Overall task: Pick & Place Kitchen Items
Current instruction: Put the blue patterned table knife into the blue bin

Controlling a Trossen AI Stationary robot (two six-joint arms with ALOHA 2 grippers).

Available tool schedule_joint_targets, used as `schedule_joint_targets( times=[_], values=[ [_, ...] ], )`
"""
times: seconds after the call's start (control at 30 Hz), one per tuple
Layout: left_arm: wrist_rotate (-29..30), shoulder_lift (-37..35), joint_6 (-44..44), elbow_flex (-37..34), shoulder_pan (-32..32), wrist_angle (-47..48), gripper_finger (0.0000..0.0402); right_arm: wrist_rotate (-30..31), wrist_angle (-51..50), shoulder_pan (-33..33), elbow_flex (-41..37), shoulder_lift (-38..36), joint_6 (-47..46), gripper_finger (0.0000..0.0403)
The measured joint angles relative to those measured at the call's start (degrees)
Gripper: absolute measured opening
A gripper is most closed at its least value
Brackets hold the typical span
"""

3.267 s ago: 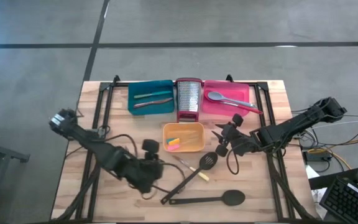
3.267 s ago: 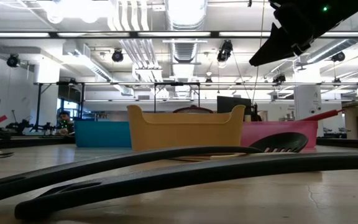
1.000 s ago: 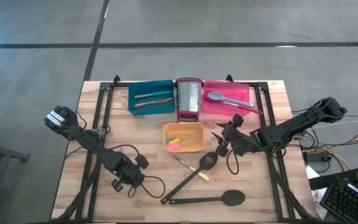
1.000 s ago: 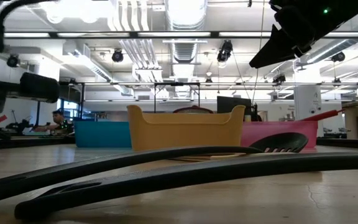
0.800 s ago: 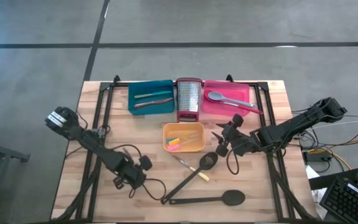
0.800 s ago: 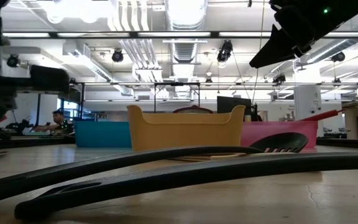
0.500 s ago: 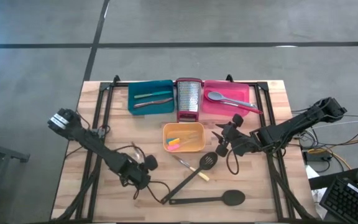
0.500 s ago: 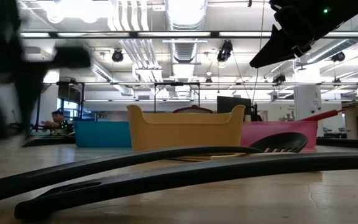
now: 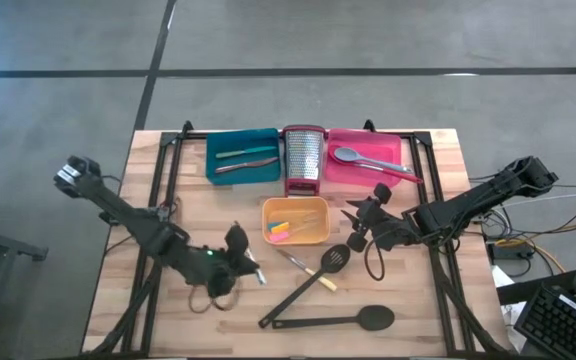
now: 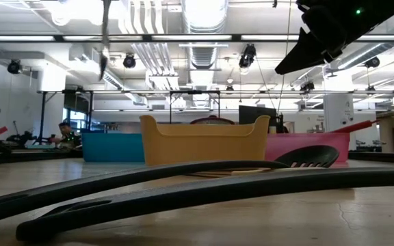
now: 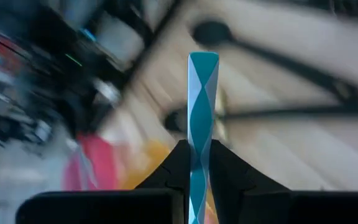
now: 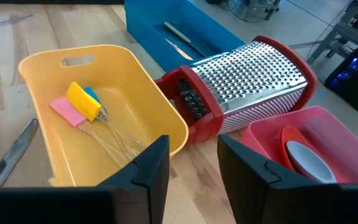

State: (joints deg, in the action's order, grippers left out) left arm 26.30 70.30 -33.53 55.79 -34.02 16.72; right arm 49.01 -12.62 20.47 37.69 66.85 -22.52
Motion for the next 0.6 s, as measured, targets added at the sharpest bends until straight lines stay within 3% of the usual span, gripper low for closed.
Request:
schedule_joint_targets(
  times=[0.27, 0.43, 0.6],
  values=[
    [-4.0, -8.8, -8.7, -11.9, 3.7, -31.0, 0.0037, 0.0, 4.1, 0.0, 0.0, 0.0, 4.5, 0.0107],
    [-14.7, -11.0, -8.4, -20.9, 10.4, -50.4, 0.0037, -3.0, 12.0, 0.0, -0.2, 0.0, 11.7, 0.0093],
    [-25.0, -11.1, -1.8, -27.4, 17.6, -65.8, 0.0037, -8.0, 23.3, 0.0, -1.1, 1.2, 20.5, 0.008]
  ],
)
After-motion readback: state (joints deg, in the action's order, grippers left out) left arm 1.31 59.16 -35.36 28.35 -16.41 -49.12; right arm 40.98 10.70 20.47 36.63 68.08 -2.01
